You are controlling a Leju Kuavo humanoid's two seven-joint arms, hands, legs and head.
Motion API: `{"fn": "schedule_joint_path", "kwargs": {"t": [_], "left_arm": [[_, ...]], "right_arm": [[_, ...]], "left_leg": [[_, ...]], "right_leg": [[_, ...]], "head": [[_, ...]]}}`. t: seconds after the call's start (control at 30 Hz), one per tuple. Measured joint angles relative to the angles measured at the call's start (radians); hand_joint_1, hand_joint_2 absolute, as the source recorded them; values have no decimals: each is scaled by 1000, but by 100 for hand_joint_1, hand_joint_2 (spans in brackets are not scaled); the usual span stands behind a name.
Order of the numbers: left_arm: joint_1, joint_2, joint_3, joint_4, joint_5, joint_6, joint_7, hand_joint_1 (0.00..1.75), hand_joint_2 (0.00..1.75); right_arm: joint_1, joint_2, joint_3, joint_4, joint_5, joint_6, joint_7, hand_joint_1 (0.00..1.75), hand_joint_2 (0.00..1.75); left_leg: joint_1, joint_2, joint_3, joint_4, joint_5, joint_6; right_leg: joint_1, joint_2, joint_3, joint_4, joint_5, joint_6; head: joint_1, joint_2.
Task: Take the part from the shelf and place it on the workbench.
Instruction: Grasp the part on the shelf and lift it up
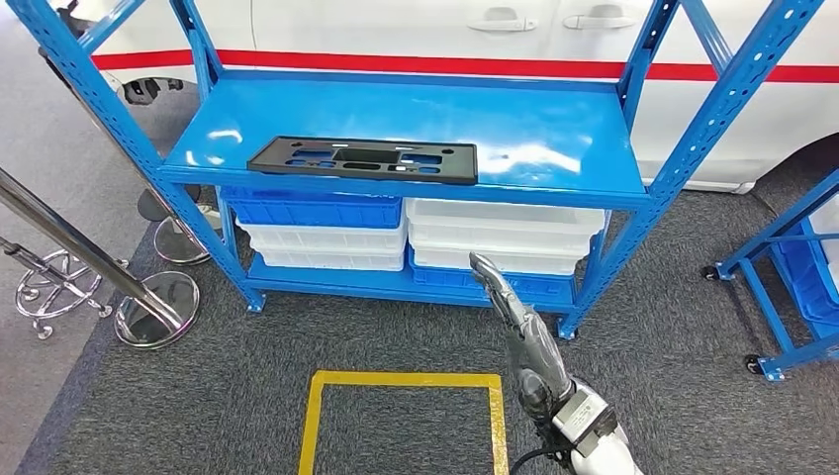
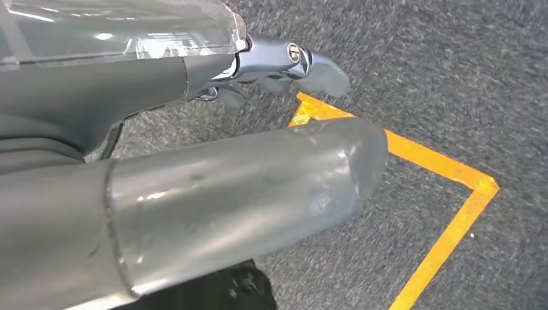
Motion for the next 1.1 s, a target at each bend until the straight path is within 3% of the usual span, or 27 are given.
{"fn": "schedule_joint_path", "kwargs": {"t": [0.03,0.1,0.13,0.2,0.33,0.37,0.43,0.5,0.53,0.57,0.63,0.7,0.8,0.83,0.9,0.97,1.0,1.03,1.07,1.1], "left_arm": [[1,0,0,0,0,0,-1,0,0],[2,0,0,0,0,0,-4,0,0],[2,0,0,0,0,0,-6,0,0],[2,0,0,0,0,1,-10,0,0],[6,-1,0,0,0,3,-13,0,0],[6,-1,0,0,0,4,-13,0,0],[6,-2,0,0,0,4,-13,0,0],[7,-2,0,0,0,4,-13,0,0],[8,-2,0,0,0,4,-13,0,0],[10,-2,0,0,0,4,-13,0,0],[11,-3,0,1,0,5,-13,0,0],[10,-5,0,2,0,6,-13,0,0],[5,-6,1,2,0,7,-12,0,0],[2,-7,1,2,0,8,-12,0,0],[-1,-8,0,2,-2,8,-13,0,0],[0,-9,0,3,-3,9,-14,0,0],[2,-9,0,3,-3,9,-14,0,0],[4,-9,0,3,-3,9,-14,0,0],[5,-9,0,3,-3,9,-14,0,0],[7,-8,0,3,-3,9,-14,0,0]], "right_arm": [[4,0,-3,-1,2,-1,1,0,0],[12,0,-9,-6,5,-5,0,0,0],[16,0,-12,-10,6,-7,-2,0,0],[27,0,-18,-20,6,-10,-5,0,0],[51,-1,-30,-40,4,-10,-8,0,0],[55,-2,-33,-43,4,-10,-8,0,0],[65,-3,-37,-48,3,-9,-10,0,0],[75,-5,-39,-48,3,-9,-10,0,0],[79,-6,-40,-49,3,-9,-10,0,0],[81,-7,-41,-49,3,-9,-10,0,0],[87,-8,-42,-49,3,-9,-10,0,0],[94,-8,-45,-51,3,-9,-9,0,0],[101,-9,-48,-63,3,-9,-13,0,0],[103,-9,-48,-67,3,-9,-15,0,0],[107,-8,-49,-70,3,-8,-19,0,0],[111,-8,-49,-71,3,-8,-21,0,0],[114,-8,-49,-71,3,-8,-21,0,0],[117,-8,-49,-71,3,-8,-21,0,0],[119,-8,-49,-71,3,-8,-22,0,0],[119,-8,-49,-71,3,-8,-22,0,0]], "left_leg": [[1,0,2,-15,25,0],[3,0,52,-136,106,5],[1,0,81,-199,130,10],[-4,0,112,-267,136,23],[-3,-4,146,-295,121,51],[-3,-4,159,-300,118,58],[-4,-4,175,-303,106,66],[-5,-6,194,-303,88,67],[-5,-8,207,-303,77,65],[-6,-9,224,-303,65,63],[-6,-9,254,-300,37,57],[-8,-10,269,-303,14,46],[-7,-9,288,-289,13,29],[-6,-8,280,-255,21,25],[-2,-9,217,-143,16,15],[1,-9,128,-35,-42,5],[2,-9,91,-12,-76,2],[3,-9,66,-14,-95,2],[3,-9,53,-42,-86,3],[3,-8,48,-88,-46,6]], "right_leg": [[0,3,7,0,-5,2],[-1,7,24,0,-17,9],[0,7,32,0,-24,14],[1,8,41,-1,-30,26],[-1,8,36,38,-32,47],[-2,8,13,79,-43,50],[-3,9,-70,201,-85,55],[-3,9,-149,281,-116,58],[-3,9,-165,273,-109,58],[-3,8,-165,234,-83,57],[0,7,-143,113,20,46],[8,7,-130,43,86,34],[9,14,-103,26,73,16],[7,14,-86,20,62,10],[3,14,-53,11,43,2],[1,15,-23,8,19,0],[0,17,-7,8,5,1],[0,19,12,8,-9,2],[-1,20,31,8,-24,4],[-1,21,51,7,-39,6]], "head": [[0,0],[0,0],[0,0],[0,0],[1,0],[1,0],[1,0],[1,0],[1,0],[1,0],[1,0],[1,0],[1,0],[1,0],[1,0],[1,0],[1,0],[1,0],[1,0],[1,0]]}}
